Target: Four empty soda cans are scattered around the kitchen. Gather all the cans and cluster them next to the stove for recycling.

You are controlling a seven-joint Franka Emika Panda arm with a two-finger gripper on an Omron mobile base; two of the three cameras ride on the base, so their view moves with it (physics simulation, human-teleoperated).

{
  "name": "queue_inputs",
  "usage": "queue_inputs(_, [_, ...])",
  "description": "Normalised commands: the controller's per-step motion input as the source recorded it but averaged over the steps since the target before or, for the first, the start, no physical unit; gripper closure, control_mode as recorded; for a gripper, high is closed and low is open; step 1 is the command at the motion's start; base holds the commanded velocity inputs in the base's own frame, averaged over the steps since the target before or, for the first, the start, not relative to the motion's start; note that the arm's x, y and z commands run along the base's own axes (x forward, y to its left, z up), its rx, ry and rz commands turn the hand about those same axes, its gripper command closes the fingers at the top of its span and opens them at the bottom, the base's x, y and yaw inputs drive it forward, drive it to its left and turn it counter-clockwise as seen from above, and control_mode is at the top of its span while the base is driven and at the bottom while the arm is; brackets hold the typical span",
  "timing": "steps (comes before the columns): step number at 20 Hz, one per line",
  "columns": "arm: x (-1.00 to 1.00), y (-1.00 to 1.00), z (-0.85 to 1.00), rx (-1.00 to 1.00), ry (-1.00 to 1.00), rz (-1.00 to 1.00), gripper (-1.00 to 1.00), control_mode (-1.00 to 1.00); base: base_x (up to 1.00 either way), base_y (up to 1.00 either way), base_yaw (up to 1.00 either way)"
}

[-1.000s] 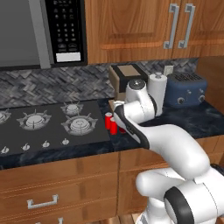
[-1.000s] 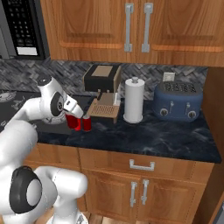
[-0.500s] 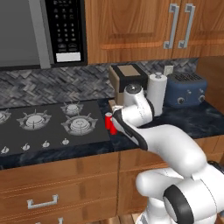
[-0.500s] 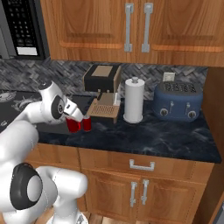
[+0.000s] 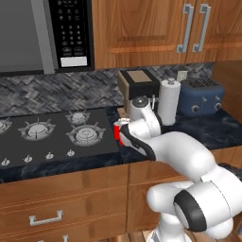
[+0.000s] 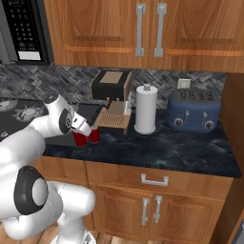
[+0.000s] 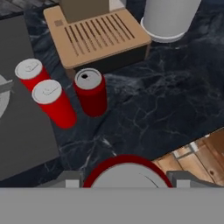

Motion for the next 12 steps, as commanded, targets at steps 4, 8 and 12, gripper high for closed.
queue_inputs(4, [0.3, 0.13, -0.27, 0.0, 0.03, -0.02, 1.0, -1.0, 0.0, 0.0, 0.0])
queue_inputs(8, [0.24, 0.05, -0.23, 0.0, 0.04, 0.0, 1.0, -1.0, 0.0, 0.0, 0.0])
queue_inputs(12, [0.18, 0.0, -0.15, 0.0, 0.03, 0.0, 1.0, -1.0, 0.0, 0.0, 0.0])
